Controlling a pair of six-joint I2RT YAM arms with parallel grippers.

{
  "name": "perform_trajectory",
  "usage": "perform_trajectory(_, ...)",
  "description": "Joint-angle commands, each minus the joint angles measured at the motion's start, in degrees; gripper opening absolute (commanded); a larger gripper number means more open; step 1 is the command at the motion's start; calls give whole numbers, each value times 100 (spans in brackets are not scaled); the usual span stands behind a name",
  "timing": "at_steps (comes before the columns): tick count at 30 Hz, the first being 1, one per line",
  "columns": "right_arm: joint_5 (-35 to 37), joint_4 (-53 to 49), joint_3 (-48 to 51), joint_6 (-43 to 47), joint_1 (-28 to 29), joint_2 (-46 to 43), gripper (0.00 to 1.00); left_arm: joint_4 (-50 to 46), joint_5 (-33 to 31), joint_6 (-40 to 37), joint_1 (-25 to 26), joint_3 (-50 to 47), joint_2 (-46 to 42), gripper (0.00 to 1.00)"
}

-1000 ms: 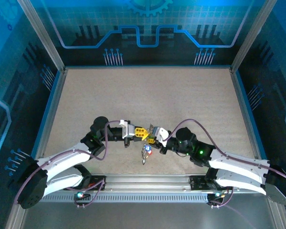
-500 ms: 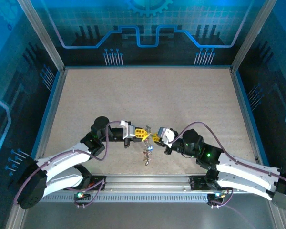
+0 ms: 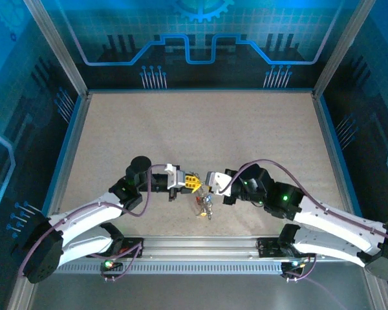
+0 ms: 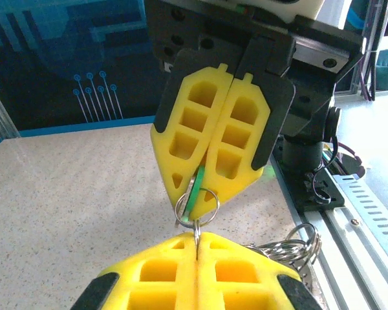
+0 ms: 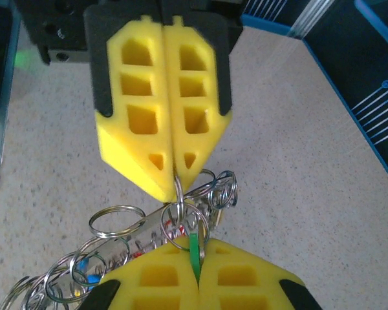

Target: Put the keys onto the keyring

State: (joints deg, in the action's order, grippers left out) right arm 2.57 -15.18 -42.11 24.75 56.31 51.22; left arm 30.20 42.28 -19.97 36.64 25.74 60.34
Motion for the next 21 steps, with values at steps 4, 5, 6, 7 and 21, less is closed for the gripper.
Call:
perform_trajectory(4, 100, -1014, -961, 965, 63, 436, 0, -159, 100, -166, 7, 252, 26, 0)
perform_trajectory(5, 112, -1054, -1063, 1045, 59, 473, 0, -157, 95, -168, 9, 248, 28, 0)
perform_trajectory(6, 111, -1109, -1172, 1127, 64, 524, 0, -154, 74, -168, 8, 248, 20, 0)
perform_trajectory(7, 99, -1174, -1282, 1191, 65, 578, 0, -168, 57, -165, 9, 255, 20, 0)
perform_trajectory(21, 447, -2617, -2667, 2539, 100, 1252, 0, 73, -494, -40, 5, 118, -82, 39)
